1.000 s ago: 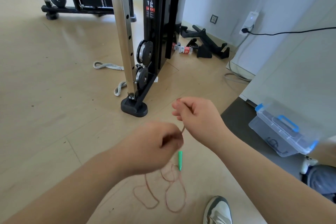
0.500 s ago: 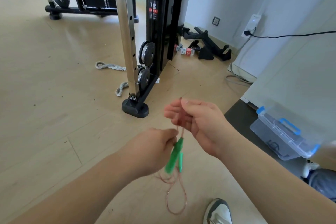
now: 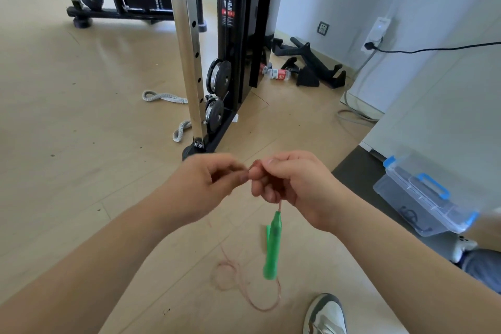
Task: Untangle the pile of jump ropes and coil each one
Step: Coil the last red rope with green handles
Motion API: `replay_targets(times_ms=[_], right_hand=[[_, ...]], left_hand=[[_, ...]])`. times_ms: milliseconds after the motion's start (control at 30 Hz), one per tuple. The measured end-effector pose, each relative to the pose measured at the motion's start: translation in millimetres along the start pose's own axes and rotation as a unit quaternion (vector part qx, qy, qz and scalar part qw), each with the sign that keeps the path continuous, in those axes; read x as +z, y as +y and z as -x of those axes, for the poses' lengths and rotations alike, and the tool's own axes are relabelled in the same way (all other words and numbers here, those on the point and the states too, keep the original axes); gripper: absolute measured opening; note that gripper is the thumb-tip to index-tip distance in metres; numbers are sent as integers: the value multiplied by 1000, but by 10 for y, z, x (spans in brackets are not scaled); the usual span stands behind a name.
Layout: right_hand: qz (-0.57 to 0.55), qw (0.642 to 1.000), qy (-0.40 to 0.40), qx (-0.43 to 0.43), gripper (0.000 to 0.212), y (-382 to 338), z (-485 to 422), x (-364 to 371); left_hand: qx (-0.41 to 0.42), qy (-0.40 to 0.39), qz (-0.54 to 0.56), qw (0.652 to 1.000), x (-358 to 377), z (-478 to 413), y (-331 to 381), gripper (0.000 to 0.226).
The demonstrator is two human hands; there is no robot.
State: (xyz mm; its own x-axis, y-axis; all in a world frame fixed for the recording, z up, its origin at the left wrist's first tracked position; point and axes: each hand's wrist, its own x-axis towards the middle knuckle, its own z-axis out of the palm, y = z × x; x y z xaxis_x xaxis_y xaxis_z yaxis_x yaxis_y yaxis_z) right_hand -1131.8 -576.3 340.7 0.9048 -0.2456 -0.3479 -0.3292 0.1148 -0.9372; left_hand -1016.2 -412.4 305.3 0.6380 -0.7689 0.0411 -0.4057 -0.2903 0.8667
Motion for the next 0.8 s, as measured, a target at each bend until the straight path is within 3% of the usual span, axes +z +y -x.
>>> replay_targets(times_ms=[100,167,233,300,367,433,500,600,700,800], right_hand=[[-138,990,9,4,31,-36,5,59],[-154,987,39,-11,31,-12,-23,81],[1,992,117,-46,30,62,-71,44],[242,953,161,-89,31,122,-97,-8],[357,917,130,-119,33,170,-109,-42],[377,915,92,-110,33,172,-87,-58],[336,938,50,-68,32,117,-41,-49],[172,985,-12,-29,33,22,26,-26],[-6,1000,6,-23,32,3,40,14],[-126,988,83,-34,30,36,-18,42]], left_hand=[[-31,-81,-84,993,125,63,-34,20],[-10,-124,-173,977,226,119,10,28],[11,-173,-200,964,315,180,106,30],[11,-181,-167,969,302,197,209,24],[16,-128,-109,986,213,157,274,15],[43,-29,-56,997,83,91,259,12],[53,47,-27,997,-35,32,182,10],[35,71,-5,997,-85,-24,25,11],[-8,8,-58,998,46,4,-73,16],[-32,-114,-160,980,269,118,-32,24]])
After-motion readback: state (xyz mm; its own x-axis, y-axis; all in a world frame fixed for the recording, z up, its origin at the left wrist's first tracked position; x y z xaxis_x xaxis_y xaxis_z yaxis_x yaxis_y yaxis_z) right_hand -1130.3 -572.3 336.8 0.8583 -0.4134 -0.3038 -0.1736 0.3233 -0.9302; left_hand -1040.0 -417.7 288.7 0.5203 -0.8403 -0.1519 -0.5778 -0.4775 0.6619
